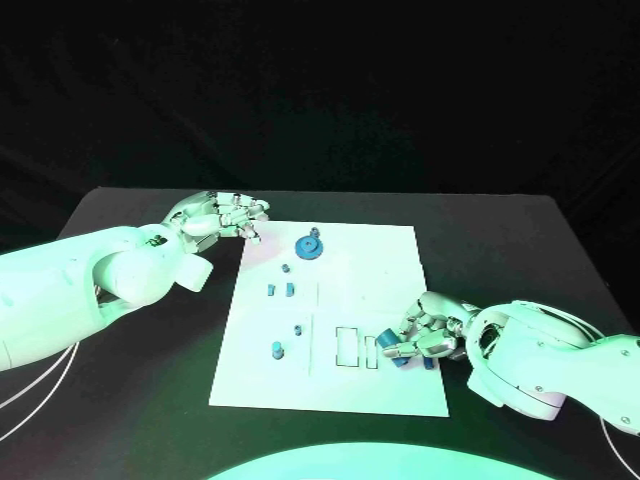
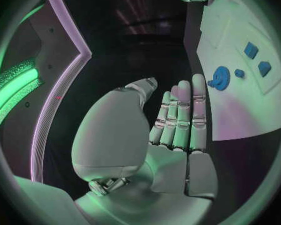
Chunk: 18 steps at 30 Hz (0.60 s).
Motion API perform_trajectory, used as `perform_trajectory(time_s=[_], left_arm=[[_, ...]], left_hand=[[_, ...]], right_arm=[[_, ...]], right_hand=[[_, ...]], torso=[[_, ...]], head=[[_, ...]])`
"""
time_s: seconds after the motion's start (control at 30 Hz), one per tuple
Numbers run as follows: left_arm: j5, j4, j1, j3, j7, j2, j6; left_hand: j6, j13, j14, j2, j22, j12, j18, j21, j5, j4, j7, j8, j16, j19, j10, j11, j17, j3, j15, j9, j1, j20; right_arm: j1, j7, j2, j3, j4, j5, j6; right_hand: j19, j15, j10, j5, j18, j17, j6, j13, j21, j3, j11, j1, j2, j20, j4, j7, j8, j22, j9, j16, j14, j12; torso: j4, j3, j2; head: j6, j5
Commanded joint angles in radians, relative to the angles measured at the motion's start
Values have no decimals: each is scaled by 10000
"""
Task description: Assemble the parts on the task board
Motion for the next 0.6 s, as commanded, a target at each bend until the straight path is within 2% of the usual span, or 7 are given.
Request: perform_trajectory(time_s=[0.03, 0.17, 0.27, 0.5, 0.6], left_arm=[[-16, 8, 4, 4, 27, 14, 165], [-17, 7, 4, 3, 31, 12, 151], [-17, 9, 4, 2, 38, 19, 148], [-19, 20, 4, 2, 34, 33, 151], [-20, 19, 4, 2, 35, 35, 179]], left_hand=[[-91, -8, -22, -16, -22, 40, 136, -68, 5, 42, 248, 38, 8, 89, -73, -36, -10, 0, 68, -14, -47, 6], [-91, -8, -22, -16, -22, 40, 136, -68, 5, 42, 248, 38, 8, 89, -73, -36, -10, 0, 68, -14, -47, 6], [-91, -8, -22, -16, -22, 40, 136, -68, 5, 42, 248, 38, 8, 89, -73, -36, -10, 0, 68, -14, -47, 6], [-93, -9, -24, -19, -29, 46, 138, -77, 7, 39, 245, 45, 9, 96, -74, -39, -11, 1, 64, -15, -24, 5], [-93, -9, -24, -19, -29, 46, 138, -77, 7, 39, 245, 45, 9, 96, -74, -39, -11, 1, 64, -15, -24, 5]], right_arm=[[205, 21, -19, 12, 134, 967, 146], [493, 63, 10, 13, 274, 1302, 190], [613, 87, 126, 14, 340, 1504, 242], [699, 62, 471, 15, 295, 1681, 582], [715, -3, 731, 15, 182, 1534, 1014]], right_hand=[[96, -61, -13, 39, -93, 1603, 25, 376, -39, -107, -20, -124, 129, -67, 2, -12, 76, 1728, 87, 37, 859, -70], [108, -63, 20, 41, -101, 1636, 34, 428, 8, -135, -24, -154, 198, -68, 1, -18, 86, 1739, 84, 47, 865, -38], [112, -67, 36, 43, -103, 1644, 48, 449, 22, -169, -30, -190, 286, -71, 1, -25, 98, 1743, 79, 49, 867, -30], [119, -75, 59, 45, -106, 1661, 64, 482, 38, -212, -40, -231, 421, -76, 1, -36, 112, 1747, 72, 55, 870, -16], [99, -74, 35, 29, -92, 1613, 46, 448, -49, -404, -36, -425, 456, -79, 0, -30, 119, 1728, 59, 38, 860, -65]], torso=[[2, -3, 0], [-3, -15, -2], [9, -11, 2], [20, -10, 7], [11, -11, 6]], head=[[8, -9], [13, -45], [15, -55], [-14, -69], [-37, -34]])
